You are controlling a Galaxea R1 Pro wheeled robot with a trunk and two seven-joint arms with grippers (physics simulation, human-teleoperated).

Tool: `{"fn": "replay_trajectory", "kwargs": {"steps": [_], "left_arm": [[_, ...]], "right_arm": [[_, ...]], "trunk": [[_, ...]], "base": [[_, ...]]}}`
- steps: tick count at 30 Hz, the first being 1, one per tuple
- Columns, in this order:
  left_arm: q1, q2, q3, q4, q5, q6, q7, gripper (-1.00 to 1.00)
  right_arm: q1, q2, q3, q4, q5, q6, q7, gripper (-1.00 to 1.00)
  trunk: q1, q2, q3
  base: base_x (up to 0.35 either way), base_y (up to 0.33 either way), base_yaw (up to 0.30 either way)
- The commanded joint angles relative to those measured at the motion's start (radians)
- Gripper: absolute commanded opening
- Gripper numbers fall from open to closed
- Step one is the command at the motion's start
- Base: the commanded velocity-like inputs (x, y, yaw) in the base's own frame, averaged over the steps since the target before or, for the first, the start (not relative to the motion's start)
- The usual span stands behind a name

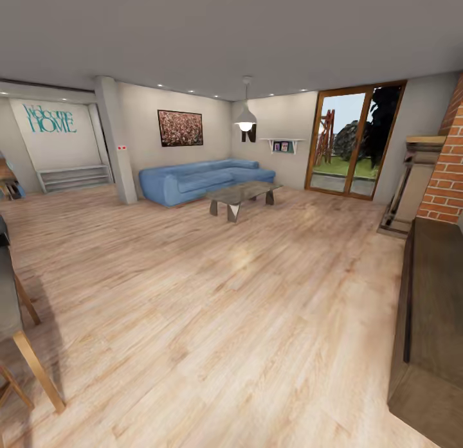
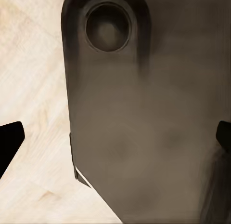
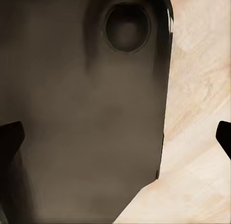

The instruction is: Pick up the poster from the kitchen countertop and hang it on one of the wall nails in the kitchen.

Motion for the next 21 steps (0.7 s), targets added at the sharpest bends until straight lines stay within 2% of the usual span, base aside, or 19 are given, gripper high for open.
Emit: {"fn": "replay_trajectory", "kwargs": {"steps": [1, 5, 9, 21], "left_arm": [[0.006, -0.006, 0.005, -0.006, -0.003, -0.006, -0.002, 1.0], [0.028, -0.028, 0.001, -0.028, -0.002, -0.028, -0.003, 1.0], [0.049, -0.029, 0.001, -0.05, -0.002, -0.044, -0.003, 1.0], [0.049, -0.029, 0.001, -0.117, -0.002, -0.044, -0.003, 1.0]], "right_arm": [[-0.006, -0.006, -0.003, -0.006, 0.0, -0.006, -0.002, 1.0], [-0.029, -0.006, -0.001, -0.029, 0.002, -0.01, -0.001, 1.0], [-0.052, -0.006, -0.001, -0.051, 0.002, -0.01, -0.001, 1.0], [-0.119, -0.006, -0.001, -0.12, 0.002, -0.01, -0.001, 1.0]], "trunk": [[0.0, 0.0, 0.0], [0.0, 0.0, 0.0], [0.0, 0.0, 0.0], [0.0, 0.0, 0.0]], "base": [[0.0, 0.0, 0.0], [0.0, 0.0, 0.0], [0.0, 0.0, 0.0], [0.0, 0.0, 0.0]]}}
